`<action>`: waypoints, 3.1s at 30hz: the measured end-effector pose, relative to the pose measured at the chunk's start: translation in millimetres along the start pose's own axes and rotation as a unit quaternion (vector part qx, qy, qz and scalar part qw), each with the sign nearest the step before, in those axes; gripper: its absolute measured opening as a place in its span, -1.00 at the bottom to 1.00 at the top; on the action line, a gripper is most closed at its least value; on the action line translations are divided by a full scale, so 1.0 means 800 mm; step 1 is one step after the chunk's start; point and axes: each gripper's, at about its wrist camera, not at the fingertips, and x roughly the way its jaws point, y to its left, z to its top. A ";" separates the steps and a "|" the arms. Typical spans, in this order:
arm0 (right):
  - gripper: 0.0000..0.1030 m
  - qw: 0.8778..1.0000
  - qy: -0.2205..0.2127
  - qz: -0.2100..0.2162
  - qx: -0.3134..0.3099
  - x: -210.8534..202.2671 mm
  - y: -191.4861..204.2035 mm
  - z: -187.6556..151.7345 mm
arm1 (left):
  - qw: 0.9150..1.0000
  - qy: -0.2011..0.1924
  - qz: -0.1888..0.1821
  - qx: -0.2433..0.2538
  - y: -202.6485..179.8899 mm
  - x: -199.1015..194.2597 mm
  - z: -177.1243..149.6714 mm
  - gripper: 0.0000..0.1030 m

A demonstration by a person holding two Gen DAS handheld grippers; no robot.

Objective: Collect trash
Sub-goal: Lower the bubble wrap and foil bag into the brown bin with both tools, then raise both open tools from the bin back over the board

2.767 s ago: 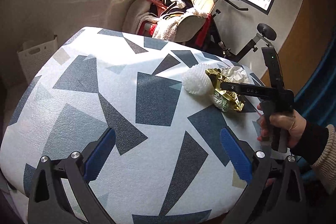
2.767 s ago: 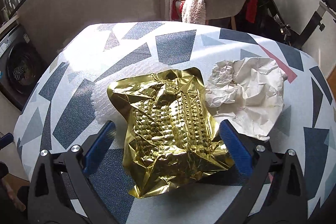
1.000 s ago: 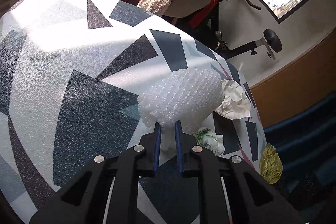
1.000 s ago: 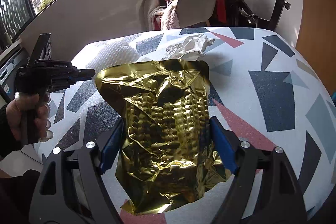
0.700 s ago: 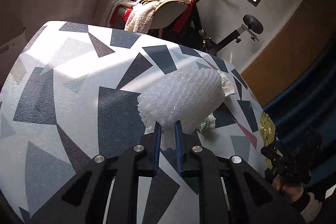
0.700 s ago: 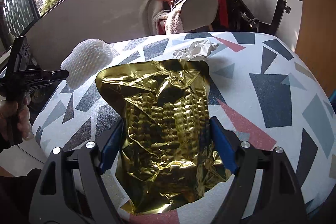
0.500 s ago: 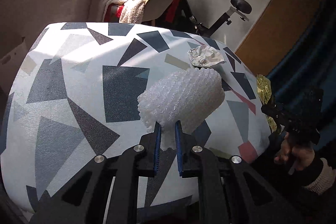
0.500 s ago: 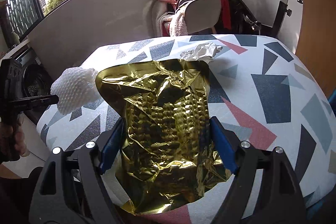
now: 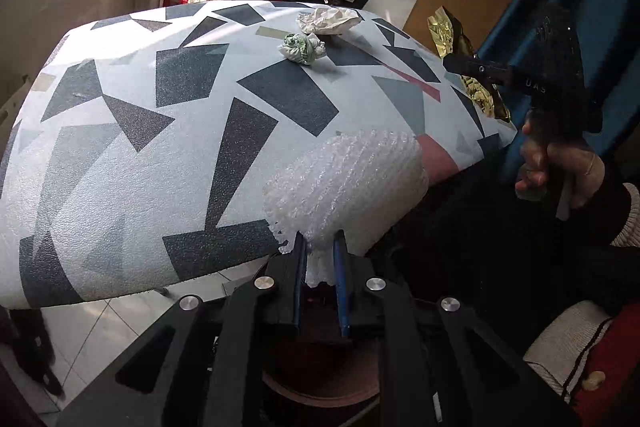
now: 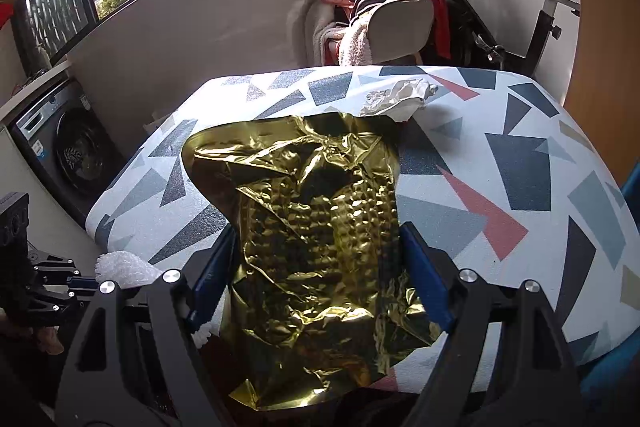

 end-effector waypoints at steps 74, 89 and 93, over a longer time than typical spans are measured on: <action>0.89 0.970 0.176 0.066 -0.153 0.053 0.140 -0.165 | 0.991 -0.065 0.086 -0.076 0.029 -0.007 -0.050 0.89; 0.89 0.980 0.134 0.012 -0.148 0.048 0.097 -0.120 | 0.991 -0.073 0.096 -0.051 0.024 -0.002 -0.011 0.89; 0.89 0.985 0.106 -0.022 -0.137 0.045 0.063 -0.089 | 0.990 -0.105 0.087 -0.037 0.016 0.001 0.037 0.89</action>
